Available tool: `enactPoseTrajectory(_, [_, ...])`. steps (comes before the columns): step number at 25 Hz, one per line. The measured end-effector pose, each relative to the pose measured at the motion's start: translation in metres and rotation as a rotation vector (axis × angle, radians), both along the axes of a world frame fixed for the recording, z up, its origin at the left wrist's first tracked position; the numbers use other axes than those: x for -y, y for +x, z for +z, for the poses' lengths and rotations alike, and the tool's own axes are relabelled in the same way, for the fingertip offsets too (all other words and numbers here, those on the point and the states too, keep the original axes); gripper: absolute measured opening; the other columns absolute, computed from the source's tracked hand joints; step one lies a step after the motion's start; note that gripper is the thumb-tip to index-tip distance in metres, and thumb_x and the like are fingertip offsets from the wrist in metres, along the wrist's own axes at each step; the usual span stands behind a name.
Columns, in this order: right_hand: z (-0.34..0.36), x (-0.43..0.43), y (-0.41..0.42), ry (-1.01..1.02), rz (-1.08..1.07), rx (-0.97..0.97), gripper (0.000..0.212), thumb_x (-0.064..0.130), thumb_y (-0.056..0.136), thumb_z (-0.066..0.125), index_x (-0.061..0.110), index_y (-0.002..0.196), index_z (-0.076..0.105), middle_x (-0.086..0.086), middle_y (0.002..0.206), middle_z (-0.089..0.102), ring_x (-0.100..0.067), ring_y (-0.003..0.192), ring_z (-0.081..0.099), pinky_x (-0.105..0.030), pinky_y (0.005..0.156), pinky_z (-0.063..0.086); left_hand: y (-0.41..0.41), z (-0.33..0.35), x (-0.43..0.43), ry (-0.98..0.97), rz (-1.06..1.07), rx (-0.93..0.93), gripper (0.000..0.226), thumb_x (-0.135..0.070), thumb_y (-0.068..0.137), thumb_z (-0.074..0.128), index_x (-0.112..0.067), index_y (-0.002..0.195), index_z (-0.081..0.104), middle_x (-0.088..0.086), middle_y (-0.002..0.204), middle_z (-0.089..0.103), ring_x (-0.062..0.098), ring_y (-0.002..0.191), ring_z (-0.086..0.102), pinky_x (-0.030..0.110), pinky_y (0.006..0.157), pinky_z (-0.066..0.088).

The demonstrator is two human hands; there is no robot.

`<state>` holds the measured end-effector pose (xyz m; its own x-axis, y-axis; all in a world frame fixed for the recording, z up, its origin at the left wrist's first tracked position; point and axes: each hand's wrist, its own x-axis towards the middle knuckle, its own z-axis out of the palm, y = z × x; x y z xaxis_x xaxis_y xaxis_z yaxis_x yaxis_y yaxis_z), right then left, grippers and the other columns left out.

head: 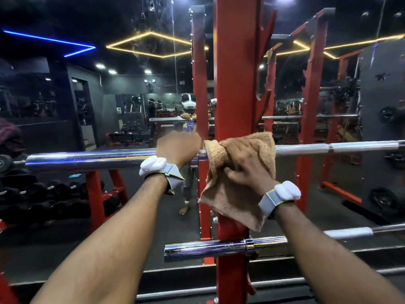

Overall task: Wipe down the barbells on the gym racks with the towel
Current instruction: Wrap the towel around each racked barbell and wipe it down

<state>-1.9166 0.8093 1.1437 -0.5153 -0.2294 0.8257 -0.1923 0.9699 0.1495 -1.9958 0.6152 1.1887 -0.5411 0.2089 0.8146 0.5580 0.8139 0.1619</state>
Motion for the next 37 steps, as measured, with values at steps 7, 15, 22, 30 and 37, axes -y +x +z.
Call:
enactPoseTrajectory(7, [-0.017,0.053,-0.013,0.02,-0.163,0.039,0.086,0.04,0.054,0.063,0.01,0.133,0.045,-0.011,0.127,0.049,-0.032,0.116,0.04,-0.047,0.101,0.025,0.001,0.001,-0.004,0.001,0.041,0.047,0.052,-0.047,0.092,0.04,-0.008,0.063,0.059,0.006,0.052,0.046,0.031,0.061,0.046,0.03,0.055,0.032])
enactPoseTrajectory(15, [0.016,0.018,0.013,-0.013,0.123,0.007,0.061,0.026,0.057,0.054,0.015,0.115,0.068,0.003,0.109,0.07,-0.027,0.095,0.059,-0.041,0.087,0.042,0.0,0.006,0.005,0.137,-0.139,0.179,0.052,-0.054,0.085,0.043,-0.008,0.073,0.064,0.009,0.06,0.06,0.032,0.067,0.06,0.033,0.058,0.05])
enactPoseTrajectory(22, [0.039,0.034,0.018,-0.242,0.315,-0.153,0.043,0.018,0.059,0.051,0.013,0.094,0.077,0.003,0.086,0.073,-0.022,0.077,0.058,-0.041,0.071,0.049,-0.012,0.015,0.038,0.307,-0.348,0.17,0.048,-0.057,0.086,0.044,-0.023,0.071,0.074,-0.007,0.062,0.07,0.011,0.064,0.07,0.035,0.065,0.058])
enactPoseTrajectory(30, [0.08,0.101,-0.008,-0.755,0.655,0.098,0.05,0.004,0.055,0.052,0.005,0.099,0.075,-0.006,0.098,0.073,-0.018,0.094,0.064,-0.033,0.084,0.049,-0.018,0.02,0.101,0.346,-0.284,0.113,0.045,-0.056,0.086,0.043,-0.028,0.076,0.077,-0.008,0.07,0.073,0.01,0.072,0.069,0.035,0.071,0.056])
enactPoseTrajectory(37, [0.052,0.13,-0.021,0.363,-0.32,0.44,0.09,0.041,0.072,0.07,0.021,0.149,0.028,-0.002,0.129,0.049,-0.028,0.118,0.045,-0.045,0.086,0.034,-0.035,0.006,0.125,0.272,-0.221,0.195,0.048,-0.063,0.081,0.038,-0.031,0.076,0.074,-0.005,0.069,0.071,0.017,0.072,0.068,0.036,0.071,0.056])
